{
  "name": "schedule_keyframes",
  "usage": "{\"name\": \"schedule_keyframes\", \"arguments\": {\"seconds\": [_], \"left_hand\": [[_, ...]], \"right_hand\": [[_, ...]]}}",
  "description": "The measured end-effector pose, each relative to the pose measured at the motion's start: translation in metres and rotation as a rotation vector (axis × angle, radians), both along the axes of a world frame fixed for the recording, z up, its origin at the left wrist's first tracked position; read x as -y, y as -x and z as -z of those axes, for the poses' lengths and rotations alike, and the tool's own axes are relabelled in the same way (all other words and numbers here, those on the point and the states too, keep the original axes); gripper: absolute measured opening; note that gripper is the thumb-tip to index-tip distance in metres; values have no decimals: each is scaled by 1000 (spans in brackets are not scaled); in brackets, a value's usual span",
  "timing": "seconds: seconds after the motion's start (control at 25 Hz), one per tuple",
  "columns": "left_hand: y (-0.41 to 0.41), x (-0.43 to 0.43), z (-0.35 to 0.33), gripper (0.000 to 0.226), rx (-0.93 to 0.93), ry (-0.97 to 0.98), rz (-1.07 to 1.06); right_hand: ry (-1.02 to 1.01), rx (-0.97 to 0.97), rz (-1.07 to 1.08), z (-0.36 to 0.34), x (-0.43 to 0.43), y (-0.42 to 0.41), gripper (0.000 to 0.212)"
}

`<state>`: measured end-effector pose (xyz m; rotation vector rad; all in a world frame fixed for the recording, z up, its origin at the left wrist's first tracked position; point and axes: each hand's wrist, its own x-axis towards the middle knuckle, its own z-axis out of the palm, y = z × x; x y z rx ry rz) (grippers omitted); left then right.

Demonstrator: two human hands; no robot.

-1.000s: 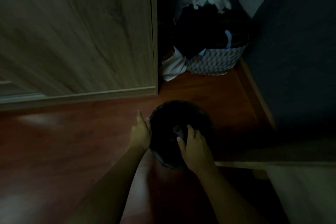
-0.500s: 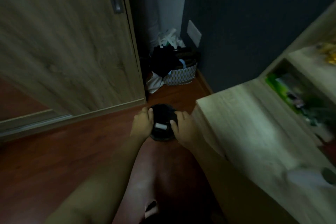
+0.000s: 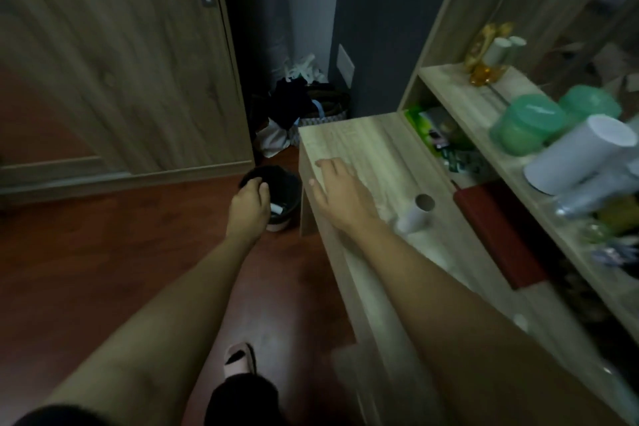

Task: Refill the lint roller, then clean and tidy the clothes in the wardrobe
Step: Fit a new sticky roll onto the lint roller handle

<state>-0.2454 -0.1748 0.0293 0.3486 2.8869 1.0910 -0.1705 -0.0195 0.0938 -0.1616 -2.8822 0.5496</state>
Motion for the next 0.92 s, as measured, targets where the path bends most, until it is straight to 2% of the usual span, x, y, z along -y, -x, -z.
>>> {"name": "schedule_keyframes", "arguments": {"seconds": [0.12,0.32,0.44,0.56,0.64,0.76,0.92], "left_hand": [[-71,-25,-9,38,80,-49,42],[-166,-61,6,35,110,-21,329],[-209,-81,27,41,123,118,606],[-234,-100,43,53,24,258,875],[-236,-112,52,52,-16,323,966],[-234,-121,49,48,5,464,948],[-236,-122,50,38,0,474,897]], "right_hand": [[-95,-3,38,-12,-51,-49,43],[-229,311,79,3,-132,-91,57],[-244,430,48,9,-152,-96,63],[-212,512,27,12,-154,-87,65],[-219,544,9,21,-156,-82,65],[-221,538,-12,35,-159,-78,63],[-162,414,16,50,-159,-87,47]]}}
